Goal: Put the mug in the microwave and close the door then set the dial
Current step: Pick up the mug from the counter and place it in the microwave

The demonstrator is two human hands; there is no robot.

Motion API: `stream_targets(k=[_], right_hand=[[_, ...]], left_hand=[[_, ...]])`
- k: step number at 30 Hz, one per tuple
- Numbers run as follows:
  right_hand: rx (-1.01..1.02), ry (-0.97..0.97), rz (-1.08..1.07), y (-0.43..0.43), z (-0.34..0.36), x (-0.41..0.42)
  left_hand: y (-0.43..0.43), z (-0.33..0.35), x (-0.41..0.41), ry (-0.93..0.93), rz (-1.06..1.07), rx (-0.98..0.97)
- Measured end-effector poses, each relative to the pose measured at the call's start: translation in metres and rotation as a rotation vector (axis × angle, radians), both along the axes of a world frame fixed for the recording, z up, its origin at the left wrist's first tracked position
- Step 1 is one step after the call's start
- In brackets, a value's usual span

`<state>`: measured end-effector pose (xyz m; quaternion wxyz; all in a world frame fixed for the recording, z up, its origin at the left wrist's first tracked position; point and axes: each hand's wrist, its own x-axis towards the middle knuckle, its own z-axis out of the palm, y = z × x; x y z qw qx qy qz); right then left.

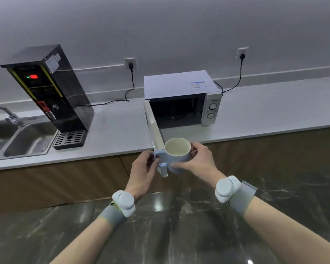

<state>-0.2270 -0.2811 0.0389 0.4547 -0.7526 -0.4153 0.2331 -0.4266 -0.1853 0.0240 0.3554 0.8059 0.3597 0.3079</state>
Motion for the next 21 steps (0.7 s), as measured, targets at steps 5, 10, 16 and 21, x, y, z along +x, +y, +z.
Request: stream_targets(k=[5, 10, 16, 21], right_hand=[[0.032, 0.000, 0.042, -0.022, 0.006, 0.050], [0.049, 0.019, 0.066, -0.039, 0.003, 0.094], [0.047, 0.044, 0.074, -0.040, -0.006, 0.134], [0.012, 0.056, 0.045, -0.025, -0.019, 0.171]], left_hand=[[-0.031, 0.004, 0.047, 0.016, 0.057, 0.005], [-0.052, 0.005, 0.089, 0.019, 0.082, -0.011], [-0.052, 0.004, 0.130, 0.043, 0.081, 0.006], [-0.034, -0.001, 0.174, 0.076, 0.078, -0.002]])
